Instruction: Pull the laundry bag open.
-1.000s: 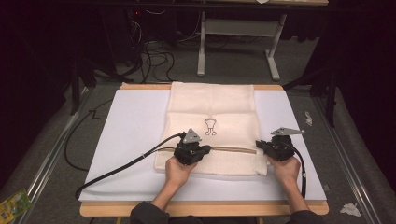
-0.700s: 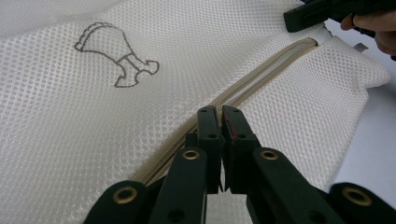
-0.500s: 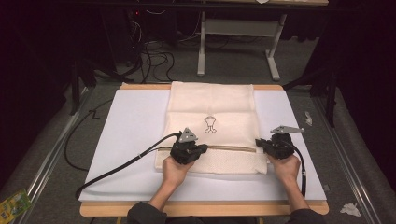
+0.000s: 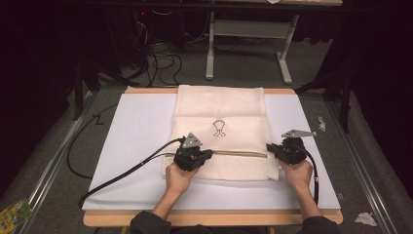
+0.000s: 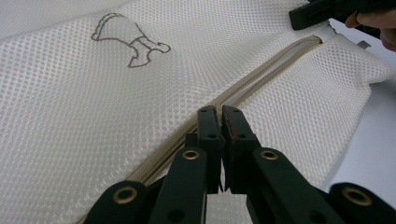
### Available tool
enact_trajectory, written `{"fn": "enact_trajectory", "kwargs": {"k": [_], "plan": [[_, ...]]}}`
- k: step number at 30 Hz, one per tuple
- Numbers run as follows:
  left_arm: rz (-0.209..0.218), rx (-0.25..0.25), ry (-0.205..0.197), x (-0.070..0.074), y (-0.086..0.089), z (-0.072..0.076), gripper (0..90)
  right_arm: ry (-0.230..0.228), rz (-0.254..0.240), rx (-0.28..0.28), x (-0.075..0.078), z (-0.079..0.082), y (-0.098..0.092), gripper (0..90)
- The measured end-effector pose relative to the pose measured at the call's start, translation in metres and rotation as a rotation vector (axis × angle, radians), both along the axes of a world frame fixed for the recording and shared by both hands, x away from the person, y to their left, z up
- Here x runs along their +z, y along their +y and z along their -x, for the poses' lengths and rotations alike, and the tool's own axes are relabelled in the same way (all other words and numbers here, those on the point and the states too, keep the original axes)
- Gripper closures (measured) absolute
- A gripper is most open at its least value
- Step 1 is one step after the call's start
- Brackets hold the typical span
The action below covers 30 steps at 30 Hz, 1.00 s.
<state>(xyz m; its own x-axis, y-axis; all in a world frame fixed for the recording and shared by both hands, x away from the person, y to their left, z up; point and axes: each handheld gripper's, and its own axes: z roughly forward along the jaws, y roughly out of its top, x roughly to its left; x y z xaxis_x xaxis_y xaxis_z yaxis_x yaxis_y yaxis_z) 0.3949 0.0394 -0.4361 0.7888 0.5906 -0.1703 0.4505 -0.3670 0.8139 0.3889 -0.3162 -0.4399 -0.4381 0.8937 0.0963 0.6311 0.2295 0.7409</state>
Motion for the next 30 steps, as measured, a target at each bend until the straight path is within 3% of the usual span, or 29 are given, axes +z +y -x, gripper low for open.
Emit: {"fn": "enact_trajectory", "kwargs": {"k": [30], "plan": [[0.005,0.064,-0.002,0.002,0.034,-0.001,87.3,0.007,0.005,-0.004,-0.002,-0.002,-0.001,88.3]]}}
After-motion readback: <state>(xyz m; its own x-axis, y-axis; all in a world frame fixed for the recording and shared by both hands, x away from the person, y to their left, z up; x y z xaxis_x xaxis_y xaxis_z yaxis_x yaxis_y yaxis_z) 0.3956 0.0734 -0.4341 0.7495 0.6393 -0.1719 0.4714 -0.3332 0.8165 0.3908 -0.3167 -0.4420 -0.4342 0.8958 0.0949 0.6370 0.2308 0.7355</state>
